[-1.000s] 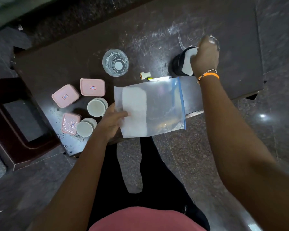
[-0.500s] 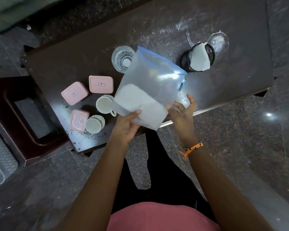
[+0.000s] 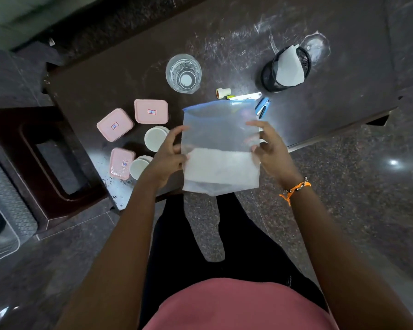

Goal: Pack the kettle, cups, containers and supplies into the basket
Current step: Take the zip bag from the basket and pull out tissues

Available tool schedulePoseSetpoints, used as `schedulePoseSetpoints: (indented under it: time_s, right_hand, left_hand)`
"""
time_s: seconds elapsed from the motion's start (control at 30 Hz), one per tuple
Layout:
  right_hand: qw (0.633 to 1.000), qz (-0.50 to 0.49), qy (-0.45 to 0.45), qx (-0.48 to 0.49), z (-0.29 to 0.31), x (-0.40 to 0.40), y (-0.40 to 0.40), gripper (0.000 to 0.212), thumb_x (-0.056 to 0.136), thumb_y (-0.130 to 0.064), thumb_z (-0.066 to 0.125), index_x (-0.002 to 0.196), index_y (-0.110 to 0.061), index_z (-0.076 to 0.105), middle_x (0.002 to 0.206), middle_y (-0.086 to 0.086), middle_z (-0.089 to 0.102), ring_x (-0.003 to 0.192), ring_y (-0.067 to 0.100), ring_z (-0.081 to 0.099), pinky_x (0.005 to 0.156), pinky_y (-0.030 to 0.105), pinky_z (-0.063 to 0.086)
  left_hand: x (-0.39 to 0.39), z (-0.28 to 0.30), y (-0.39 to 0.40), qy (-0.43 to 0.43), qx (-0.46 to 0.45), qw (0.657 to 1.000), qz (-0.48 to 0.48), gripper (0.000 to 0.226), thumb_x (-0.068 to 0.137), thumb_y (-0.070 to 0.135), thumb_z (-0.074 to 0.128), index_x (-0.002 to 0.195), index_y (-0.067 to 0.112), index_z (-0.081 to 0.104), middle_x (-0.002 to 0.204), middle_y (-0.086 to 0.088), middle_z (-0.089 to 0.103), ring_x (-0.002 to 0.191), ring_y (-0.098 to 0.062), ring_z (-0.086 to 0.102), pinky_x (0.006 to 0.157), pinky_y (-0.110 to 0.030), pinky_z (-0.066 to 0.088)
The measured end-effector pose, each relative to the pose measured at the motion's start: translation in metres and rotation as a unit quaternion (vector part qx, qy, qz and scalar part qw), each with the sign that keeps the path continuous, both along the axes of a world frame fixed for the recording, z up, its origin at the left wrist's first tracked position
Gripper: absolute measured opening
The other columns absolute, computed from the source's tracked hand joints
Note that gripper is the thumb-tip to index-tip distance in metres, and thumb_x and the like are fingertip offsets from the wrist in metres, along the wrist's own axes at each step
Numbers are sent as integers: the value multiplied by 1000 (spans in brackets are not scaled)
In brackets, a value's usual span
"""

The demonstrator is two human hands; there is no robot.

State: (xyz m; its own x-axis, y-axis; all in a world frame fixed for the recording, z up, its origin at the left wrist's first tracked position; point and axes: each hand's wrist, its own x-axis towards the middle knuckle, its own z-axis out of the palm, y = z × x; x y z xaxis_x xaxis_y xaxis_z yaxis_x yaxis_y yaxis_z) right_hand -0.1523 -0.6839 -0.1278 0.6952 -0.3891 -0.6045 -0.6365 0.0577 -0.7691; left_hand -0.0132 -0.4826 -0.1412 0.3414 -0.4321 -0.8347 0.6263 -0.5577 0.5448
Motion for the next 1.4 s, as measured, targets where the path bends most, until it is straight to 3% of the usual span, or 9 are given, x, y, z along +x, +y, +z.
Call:
schedulePoseSetpoints:
  time_s: [0.13, 0.23, 0.33, 0.5, 0.63, 0.8, 1.0, 1.17, 1.4]
  right_hand:
    - [998, 18, 40, -36, -4, -3, -1, 60, 74, 15, 61, 127, -10, 55, 99, -16, 52, 81, -1, 47, 72, -4, 36]
    - [993, -2, 77, -95, -9, -4, -1, 36, 72, 5, 71, 107, -3, 68, 90, 2, 57, 70, 10, 49, 64, 8, 38]
    - [984, -30, 121, -126, -22, -5, -5, 18, 79, -10, 71, 92, 3, 69, 92, 9, 49, 88, 20, 48, 75, 25, 40]
    - [981, -6, 164, -99, -42, 8, -3, 31, 89, -8, 56, 60, -5, 45, 62, 7, 41, 69, 20, 40, 49, 20, 29]
    - [973, -22, 201, -109, -54, 25, -5, 19, 87, -1, 52, 102, 5, 62, 106, 23, 65, 101, 33, 59, 86, 29, 42]
    - [932, -182, 101, -298, -36, 45, -42, 25, 83, 1, 51, 108, 5, 56, 113, 21, 59, 107, 32, 54, 89, 27, 35]
    - [898, -60, 133, -414, -31, 72, -102, 42, 86, -10, 52, 127, -9, 43, 124, 10, 58, 116, 30, 51, 96, 36, 38]
    - [896, 1, 196, -398, -45, 93, -114, 36, 80, 6, 40, 110, -9, 53, 113, 15, 63, 103, 37, 59, 70, 34, 40]
    - [917, -4, 203, -344, -55, 95, -117, 19, 83, -2, 50, 100, -9, 55, 114, 19, 63, 105, 37, 60, 81, 39, 49]
  left_hand:
    - [-8, 2, -6, -107, 24, 992, -70, 63, 74, -19, 56, 126, 16, 52, 107, -4, 56, 79, -5, 53, 71, -10, 45]
    - [-13, 3, -10, -141, 60, 987, -48, 43, 73, -7, 69, 110, 14, 62, 99, -2, 62, 87, -12, 57, 74, -11, 46]
    - [-10, 1, -15, -208, 121, 969, -60, 12, 81, 19, 69, 72, 18, 62, 74, -3, 60, 68, -11, 58, 66, -24, 45]
    - [-4, -6, -29, -223, 215, 950, -43, 21, 87, 23, 58, 103, 9, 62, 89, -5, 61, 88, -25, 59, 79, -33, 45]
    - [-5, -6, -44, -175, 228, 956, -56, 56, 89, 20, 56, 140, 13, 36, 123, -9, 58, 114, -27, 56, 98, -39, 46]
    - [-19, -4, -70, -142, 142, 976, -83, 32, 91, 21, 53, 122, 15, 52, 101, -1, 60, 92, -20, 64, 66, -18, 43]
    - [-27, 3, -114, -128, 77, 981, -126, 24, 92, 16, 51, 115, 12, 58, 98, 0, 57, 80, -16, 62, 57, -10, 41]
    - [-22, 4, -139, -102, 57, 990, -78, 22, 93, 9, 46, 111, 9, 59, 103, -4, 59, 85, -19, 61, 50, 0, 44]
    - [-18, 1, -162, -91, 56, 991, -79, 26, 94, 10, 43, 115, 9, 58, 111, -8, 64, 75, -9, 61, 54, -4, 44]
